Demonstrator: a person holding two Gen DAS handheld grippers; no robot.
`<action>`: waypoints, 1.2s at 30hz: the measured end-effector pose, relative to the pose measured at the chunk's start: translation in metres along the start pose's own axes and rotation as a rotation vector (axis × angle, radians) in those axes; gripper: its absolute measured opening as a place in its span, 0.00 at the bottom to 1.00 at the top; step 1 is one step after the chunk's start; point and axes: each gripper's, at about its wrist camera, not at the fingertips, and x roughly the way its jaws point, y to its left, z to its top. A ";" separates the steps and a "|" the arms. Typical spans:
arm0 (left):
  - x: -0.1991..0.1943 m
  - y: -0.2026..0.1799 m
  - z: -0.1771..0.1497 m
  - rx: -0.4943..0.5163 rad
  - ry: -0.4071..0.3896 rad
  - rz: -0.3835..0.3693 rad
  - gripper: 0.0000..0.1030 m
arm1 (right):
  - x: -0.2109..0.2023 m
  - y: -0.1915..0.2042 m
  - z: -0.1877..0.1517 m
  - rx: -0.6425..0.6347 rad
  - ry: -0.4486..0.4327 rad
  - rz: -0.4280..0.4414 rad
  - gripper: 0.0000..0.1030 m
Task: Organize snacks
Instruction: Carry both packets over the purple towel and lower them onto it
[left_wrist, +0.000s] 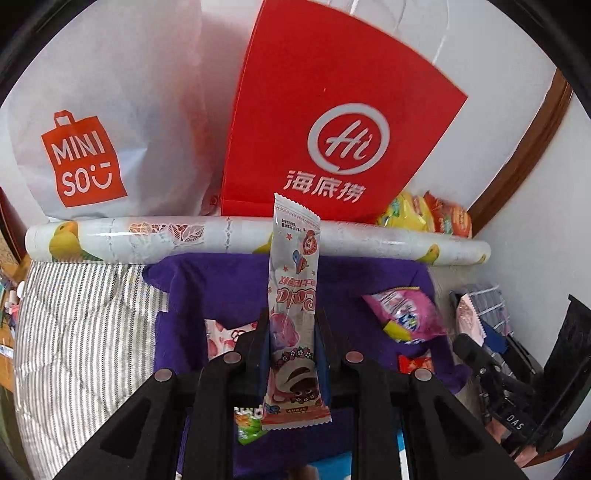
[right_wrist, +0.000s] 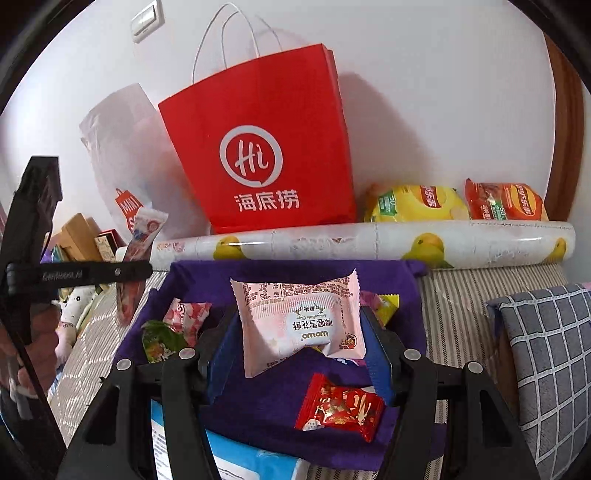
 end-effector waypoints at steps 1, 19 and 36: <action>0.000 0.002 0.000 -0.003 -0.003 0.001 0.19 | 0.002 -0.001 -0.001 0.002 0.004 0.004 0.60; 0.005 -0.005 -0.004 0.007 0.018 -0.011 0.19 | 0.027 -0.012 -0.018 0.024 0.113 0.049 0.60; 0.020 -0.016 -0.012 -0.006 0.079 -0.085 0.19 | 0.033 -0.012 -0.023 -0.042 0.164 -0.012 0.62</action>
